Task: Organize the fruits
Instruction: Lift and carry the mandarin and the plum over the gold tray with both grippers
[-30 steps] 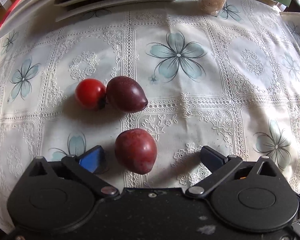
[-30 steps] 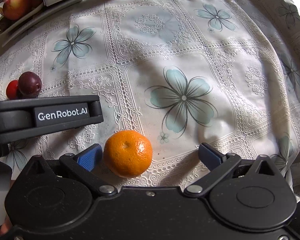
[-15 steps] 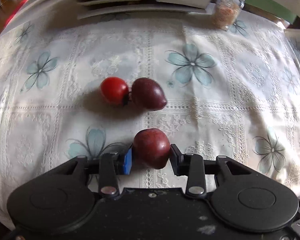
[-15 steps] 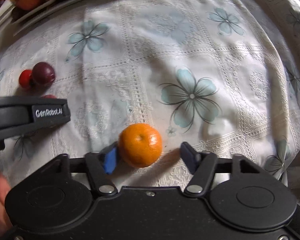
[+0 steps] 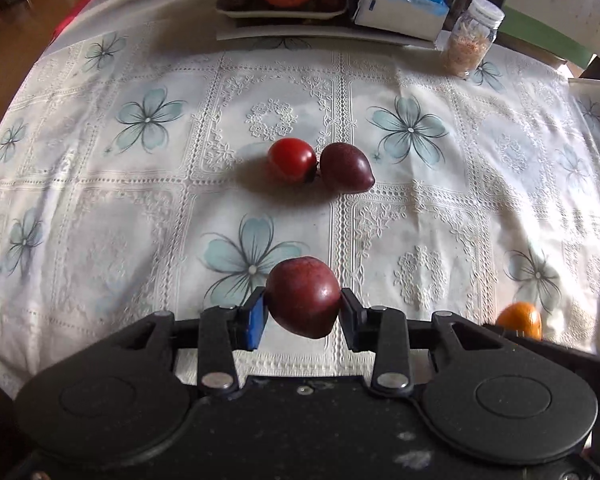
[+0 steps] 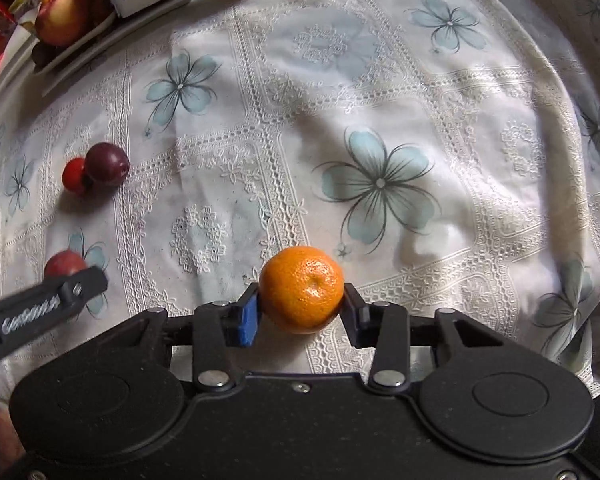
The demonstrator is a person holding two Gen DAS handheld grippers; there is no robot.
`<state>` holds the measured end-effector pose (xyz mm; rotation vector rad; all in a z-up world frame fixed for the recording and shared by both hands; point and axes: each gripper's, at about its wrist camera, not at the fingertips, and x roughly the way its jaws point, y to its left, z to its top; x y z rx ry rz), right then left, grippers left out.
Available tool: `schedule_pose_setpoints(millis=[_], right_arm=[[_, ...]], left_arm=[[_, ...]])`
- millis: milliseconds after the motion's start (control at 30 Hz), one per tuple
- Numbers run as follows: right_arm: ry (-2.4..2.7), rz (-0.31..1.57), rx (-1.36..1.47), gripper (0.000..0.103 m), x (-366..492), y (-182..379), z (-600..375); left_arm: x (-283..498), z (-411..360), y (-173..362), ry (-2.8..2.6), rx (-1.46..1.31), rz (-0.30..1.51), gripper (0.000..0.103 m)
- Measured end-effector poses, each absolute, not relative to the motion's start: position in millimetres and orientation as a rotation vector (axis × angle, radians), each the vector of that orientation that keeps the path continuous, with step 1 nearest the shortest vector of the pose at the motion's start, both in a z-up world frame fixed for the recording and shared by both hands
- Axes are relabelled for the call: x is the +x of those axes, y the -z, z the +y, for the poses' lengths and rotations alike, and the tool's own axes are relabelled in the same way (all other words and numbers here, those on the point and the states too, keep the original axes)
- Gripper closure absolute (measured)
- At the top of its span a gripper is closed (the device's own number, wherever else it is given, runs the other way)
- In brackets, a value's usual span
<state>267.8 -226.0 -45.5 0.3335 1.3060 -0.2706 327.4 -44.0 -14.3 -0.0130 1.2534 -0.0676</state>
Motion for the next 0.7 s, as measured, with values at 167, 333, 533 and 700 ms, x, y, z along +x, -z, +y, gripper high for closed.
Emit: schedule_pose_setpoints(millis=[167, 333, 533, 700], right_arm=[[0.252, 1.259, 0.338, 0.053, 264, 36, -229], [0.213, 1.174, 0.337, 0.053, 255, 22, -230], [0.184, 1.059, 0.295, 0.053, 229, 2, -228], [0.135, 1.008, 0.315, 0.053, 200, -6, -224]], left_arm=[[294, -30, -6, 0.080, -0.025, 1.224, 0.065], [251, -14, -20, 0.076, -0.016, 1.202, 0.065], [200, 6, -17, 0.077, -0.041, 1.224, 0.065], [161, 14, -11, 0.037, -0.017, 1.231, 0.065]])
